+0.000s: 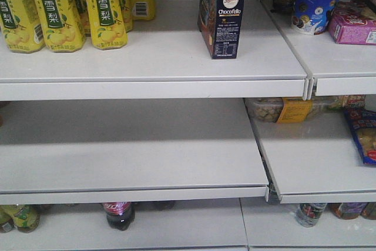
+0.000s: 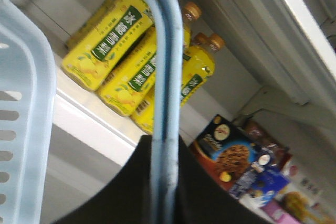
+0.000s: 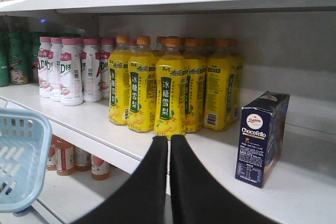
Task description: Left arm holds basket, right arm returns cookies
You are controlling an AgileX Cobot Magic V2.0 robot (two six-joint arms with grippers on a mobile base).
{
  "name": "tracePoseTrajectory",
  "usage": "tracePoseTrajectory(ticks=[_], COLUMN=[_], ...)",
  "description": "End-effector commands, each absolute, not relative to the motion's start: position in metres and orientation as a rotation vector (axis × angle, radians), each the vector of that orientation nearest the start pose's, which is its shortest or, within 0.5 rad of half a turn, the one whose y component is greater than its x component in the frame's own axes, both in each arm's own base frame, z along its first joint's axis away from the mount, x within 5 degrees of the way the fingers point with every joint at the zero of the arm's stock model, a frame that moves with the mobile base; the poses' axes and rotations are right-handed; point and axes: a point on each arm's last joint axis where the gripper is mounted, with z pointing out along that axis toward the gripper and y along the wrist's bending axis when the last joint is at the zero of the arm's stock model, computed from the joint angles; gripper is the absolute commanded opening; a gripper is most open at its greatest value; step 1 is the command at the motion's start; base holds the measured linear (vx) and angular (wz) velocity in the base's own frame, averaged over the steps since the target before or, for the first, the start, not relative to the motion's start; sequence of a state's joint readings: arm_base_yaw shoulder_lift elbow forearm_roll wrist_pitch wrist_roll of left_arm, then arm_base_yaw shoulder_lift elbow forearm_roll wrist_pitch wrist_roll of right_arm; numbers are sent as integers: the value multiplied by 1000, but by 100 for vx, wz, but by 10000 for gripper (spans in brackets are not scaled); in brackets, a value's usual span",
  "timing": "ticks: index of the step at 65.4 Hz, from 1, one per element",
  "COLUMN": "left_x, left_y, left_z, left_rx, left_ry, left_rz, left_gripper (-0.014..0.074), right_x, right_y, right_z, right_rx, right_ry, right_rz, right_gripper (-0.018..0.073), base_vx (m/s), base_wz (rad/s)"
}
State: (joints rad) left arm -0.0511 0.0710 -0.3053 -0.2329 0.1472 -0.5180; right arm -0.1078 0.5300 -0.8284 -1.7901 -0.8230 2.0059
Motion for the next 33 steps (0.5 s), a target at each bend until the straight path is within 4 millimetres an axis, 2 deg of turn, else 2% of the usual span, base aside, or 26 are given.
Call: tracePoseTrajectory(ticks=[1,14,33], left_x=[36,42,54], left_y=[-2,0,1], left_z=[303,260,211], left_rx=[-325,-125,-4], left_ry=[1278,1373,1502], left_rz=[-467,-137,20], left_gripper=[-6,-6,-6], right_x=[72,72,71], right_y=[55,55,55], right_z=[431,431,431], right_rx=[-470,-472,-476], right_ry=[1381,1382,1382], right_rz=[531,532,536], right_gripper=[0,0,0], base_vx=[0,0,0], base_wz=[0,0,0])
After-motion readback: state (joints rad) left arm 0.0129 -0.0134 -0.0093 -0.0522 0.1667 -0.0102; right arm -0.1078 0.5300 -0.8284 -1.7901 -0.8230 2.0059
